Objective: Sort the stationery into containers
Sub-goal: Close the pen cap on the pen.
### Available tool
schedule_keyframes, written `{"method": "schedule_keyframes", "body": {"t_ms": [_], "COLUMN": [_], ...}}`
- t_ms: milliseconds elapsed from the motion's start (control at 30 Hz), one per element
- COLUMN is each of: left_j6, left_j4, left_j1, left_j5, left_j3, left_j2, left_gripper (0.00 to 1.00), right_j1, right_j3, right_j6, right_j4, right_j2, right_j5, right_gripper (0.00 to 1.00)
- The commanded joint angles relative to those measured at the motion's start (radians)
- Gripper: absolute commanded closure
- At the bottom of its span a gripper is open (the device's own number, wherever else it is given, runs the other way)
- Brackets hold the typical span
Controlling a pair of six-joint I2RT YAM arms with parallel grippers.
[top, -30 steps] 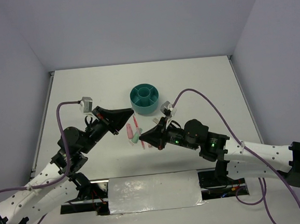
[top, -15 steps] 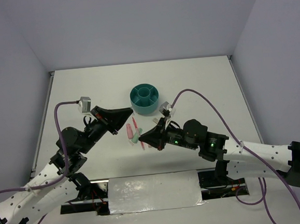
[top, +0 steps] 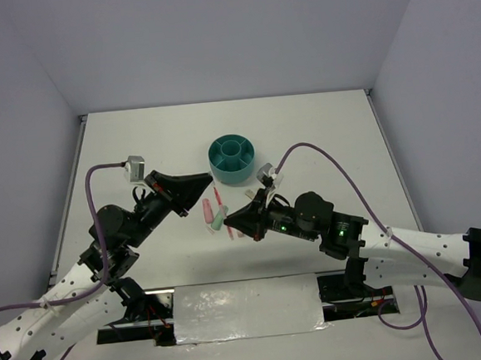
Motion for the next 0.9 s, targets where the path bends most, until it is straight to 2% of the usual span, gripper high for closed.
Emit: {"method": "schedule_keyframes", "body": {"t_ms": [0,867], "left_j6": [-0.006,-0.049], "left_j4": [0.051,0.074], "left_j1": [0.004,0.005], "left_j5": [0.000,0.055], "left_j3": [0.019,-0.006], "left_j2": [-0.002,0.009], "left_gripper": [1.00,1.00], "right_j1": [0.003,-0.002], "right_j3": [0.050,0.089], "right_j6": [-0.019,-0.059], "right_j4": [0.014,0.004], "right_j2": [-0.026,-0.012], "right_j5": [0.010,0.065], "right_gripper": [1.00,1.00]}}
